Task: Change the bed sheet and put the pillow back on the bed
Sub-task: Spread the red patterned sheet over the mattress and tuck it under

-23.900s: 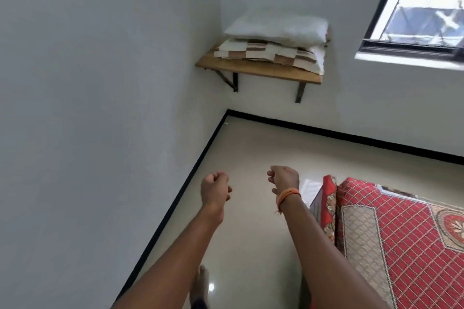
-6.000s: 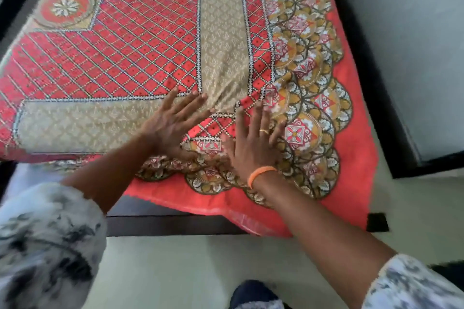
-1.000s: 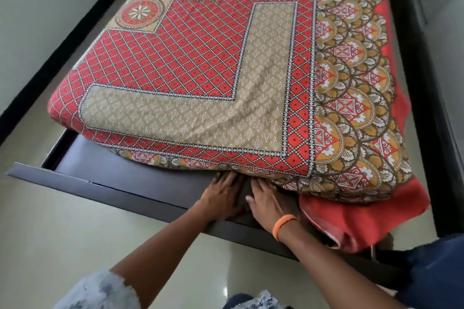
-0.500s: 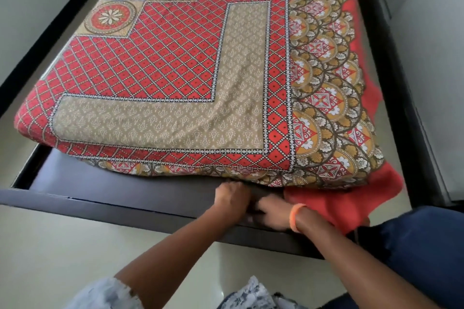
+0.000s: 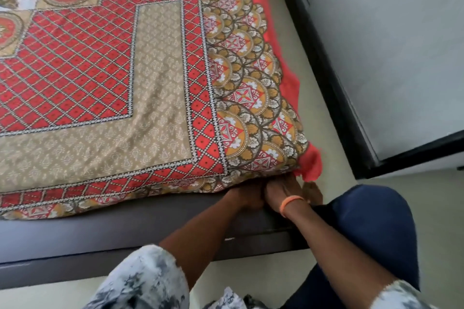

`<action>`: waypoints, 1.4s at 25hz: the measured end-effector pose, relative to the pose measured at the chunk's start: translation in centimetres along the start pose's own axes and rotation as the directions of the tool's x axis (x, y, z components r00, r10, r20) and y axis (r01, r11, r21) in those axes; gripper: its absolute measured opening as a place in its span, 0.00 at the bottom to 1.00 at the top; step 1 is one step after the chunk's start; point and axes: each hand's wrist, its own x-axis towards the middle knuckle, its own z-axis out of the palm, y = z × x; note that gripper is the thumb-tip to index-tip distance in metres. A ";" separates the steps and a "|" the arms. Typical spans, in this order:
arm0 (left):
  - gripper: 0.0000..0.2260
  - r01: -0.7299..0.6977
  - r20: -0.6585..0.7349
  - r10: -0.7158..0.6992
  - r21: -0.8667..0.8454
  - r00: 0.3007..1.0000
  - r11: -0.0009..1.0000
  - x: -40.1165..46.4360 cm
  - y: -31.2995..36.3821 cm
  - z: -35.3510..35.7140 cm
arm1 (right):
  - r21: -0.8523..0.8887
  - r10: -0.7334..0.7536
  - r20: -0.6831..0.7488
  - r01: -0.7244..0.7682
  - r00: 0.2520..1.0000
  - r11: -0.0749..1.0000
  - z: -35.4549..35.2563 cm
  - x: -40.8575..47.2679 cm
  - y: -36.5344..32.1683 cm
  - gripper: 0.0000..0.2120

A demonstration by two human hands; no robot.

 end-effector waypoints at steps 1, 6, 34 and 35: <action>0.30 -0.004 0.045 0.004 -0.013 0.999 1.000 0.8 -0.3 -0.2 | 0.073 0.014 -0.021 -0.012 1.000 0.997 0.4 0.9 0.1 0.27; 0.28 0.104 0.008 -0.104 0.001 0.995 0.995 1.0 -0.2 1.5 | 0.197 0.091 -0.036 -0.082 0.995 0.977 1.6 1.8 0.4 0.28; 0.16 -0.046 -0.050 0.049 0.062 0.998 0.997 -3.6 1.5 -1.3 | 0.273 -0.106 0.151 0.062 0.983 0.960 -1.8 -2.7 3.3 0.15; 0.14 -0.095 -0.177 0.114 0.114 0.977 0.989 -4.1 1.9 -2.3 | 0.460 -0.034 0.036 0.014 0.999 0.888 -2.7 -3.2 4.7 0.10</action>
